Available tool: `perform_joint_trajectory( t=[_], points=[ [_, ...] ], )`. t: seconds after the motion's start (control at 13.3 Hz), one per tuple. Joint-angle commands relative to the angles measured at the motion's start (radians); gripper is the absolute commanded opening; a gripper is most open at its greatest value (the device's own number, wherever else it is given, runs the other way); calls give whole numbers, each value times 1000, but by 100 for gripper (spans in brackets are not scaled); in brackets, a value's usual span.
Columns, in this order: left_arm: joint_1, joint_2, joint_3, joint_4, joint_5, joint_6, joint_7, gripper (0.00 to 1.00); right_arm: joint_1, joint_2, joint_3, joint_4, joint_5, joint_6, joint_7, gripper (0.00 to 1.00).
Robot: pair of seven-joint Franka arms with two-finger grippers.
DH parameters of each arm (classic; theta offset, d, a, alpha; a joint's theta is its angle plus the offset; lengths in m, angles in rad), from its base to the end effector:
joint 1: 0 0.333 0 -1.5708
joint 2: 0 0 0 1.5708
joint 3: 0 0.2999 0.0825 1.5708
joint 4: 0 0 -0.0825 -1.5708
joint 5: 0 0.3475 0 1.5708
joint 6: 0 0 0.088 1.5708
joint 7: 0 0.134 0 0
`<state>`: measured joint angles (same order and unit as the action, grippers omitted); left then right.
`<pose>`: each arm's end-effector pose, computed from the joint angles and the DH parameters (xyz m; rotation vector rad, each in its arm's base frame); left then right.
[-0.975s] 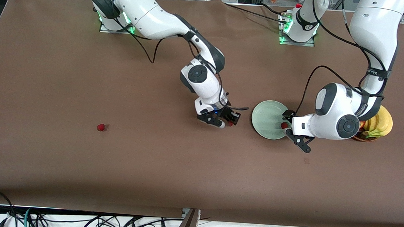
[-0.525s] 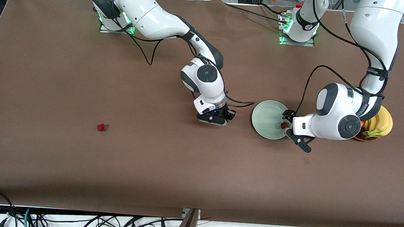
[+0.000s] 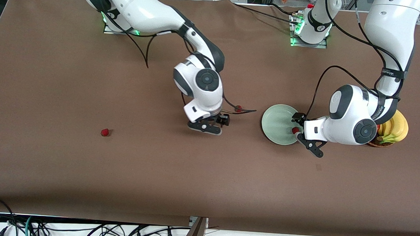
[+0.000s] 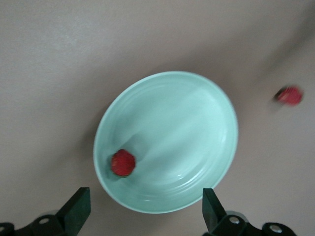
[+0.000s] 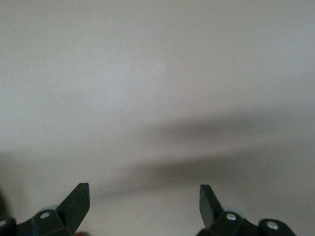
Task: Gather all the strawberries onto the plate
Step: 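Grasp the last strawberry with the right gripper while the left gripper grasps another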
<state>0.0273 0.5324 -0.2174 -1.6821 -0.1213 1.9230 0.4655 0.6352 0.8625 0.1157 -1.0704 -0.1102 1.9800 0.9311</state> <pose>0.5869 -0.1149 0.2618 2.7421 -0.8237 -0.3586 0.5574 0.4717 0.2920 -3.0997 0.2819 -0.0717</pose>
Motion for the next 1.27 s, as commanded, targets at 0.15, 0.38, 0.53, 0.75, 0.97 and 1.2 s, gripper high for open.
perform_joint_trajectory(
  t=[0.15,0.38,0.53,0.75,0.97,1.2],
  points=[
    [-99,-11,-85,33,-8,-12,-481,100,-178,-134,5,-68,33,-207,-315,100],
    [-170,-11,-86,15,-5,10,-851,100,-288,-174,5,-149,33,-208,-506,100],
    [-239,-9,-85,-8,53,24,-1078,100,-339,-175,-11,-184,32,-205,-578,100],
    [-279,-14,-89,-137,166,156,-1214,100,-411,-175,-27,-236,33,-161,-741,100],
    [-312,21,-91,-189,166,298,-1338,100,-417,-183,-66,-333,30,-54,-758,100],
    [-337,76,-89,-218,173,428,-1374,84,-426,-223,-105,-498,33,132,-834,100]
  ],
)
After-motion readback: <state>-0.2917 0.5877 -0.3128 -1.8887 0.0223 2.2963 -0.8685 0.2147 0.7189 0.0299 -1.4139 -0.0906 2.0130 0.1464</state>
